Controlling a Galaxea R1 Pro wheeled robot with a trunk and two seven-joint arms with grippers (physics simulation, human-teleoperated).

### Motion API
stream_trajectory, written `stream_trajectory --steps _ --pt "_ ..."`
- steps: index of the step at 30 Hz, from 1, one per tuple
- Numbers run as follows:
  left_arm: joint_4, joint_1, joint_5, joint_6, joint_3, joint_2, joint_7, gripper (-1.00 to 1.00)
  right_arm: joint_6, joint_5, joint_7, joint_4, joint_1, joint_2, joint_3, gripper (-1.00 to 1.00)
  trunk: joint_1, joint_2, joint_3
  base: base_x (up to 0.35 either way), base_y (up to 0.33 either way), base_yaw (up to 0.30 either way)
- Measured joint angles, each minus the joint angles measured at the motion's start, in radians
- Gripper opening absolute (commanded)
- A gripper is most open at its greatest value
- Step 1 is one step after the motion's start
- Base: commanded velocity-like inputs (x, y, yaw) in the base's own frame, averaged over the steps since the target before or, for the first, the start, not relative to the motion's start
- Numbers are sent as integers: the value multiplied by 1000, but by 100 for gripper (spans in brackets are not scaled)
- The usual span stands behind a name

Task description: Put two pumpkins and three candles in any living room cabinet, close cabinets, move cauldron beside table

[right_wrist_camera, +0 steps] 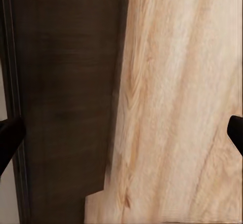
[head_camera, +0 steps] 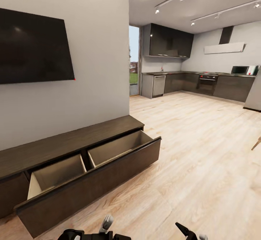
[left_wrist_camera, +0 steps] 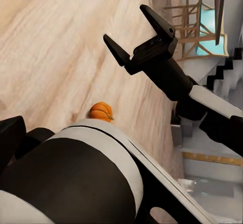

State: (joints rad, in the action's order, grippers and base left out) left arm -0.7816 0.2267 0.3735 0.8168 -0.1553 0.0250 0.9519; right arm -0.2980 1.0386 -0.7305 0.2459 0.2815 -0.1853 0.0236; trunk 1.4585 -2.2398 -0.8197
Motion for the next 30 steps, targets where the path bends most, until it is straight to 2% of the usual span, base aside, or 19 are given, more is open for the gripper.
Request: stream_trajectory --steps 10,25,30 --pt "0 0 0 0 2 0 0 100 0 1 0 0 0 -1 0 100 0 0 0 -231 1 -290" --pt "0 0 0 -1 2 0 0 100 1 1 0 0 0 -2 0 100 -1 0 0 -19 0 -290" --pt "0 0 0 -1 -1 0 0 100 1 1 0 0 0 -2 0 100 0 0 0 -143 0 -290"
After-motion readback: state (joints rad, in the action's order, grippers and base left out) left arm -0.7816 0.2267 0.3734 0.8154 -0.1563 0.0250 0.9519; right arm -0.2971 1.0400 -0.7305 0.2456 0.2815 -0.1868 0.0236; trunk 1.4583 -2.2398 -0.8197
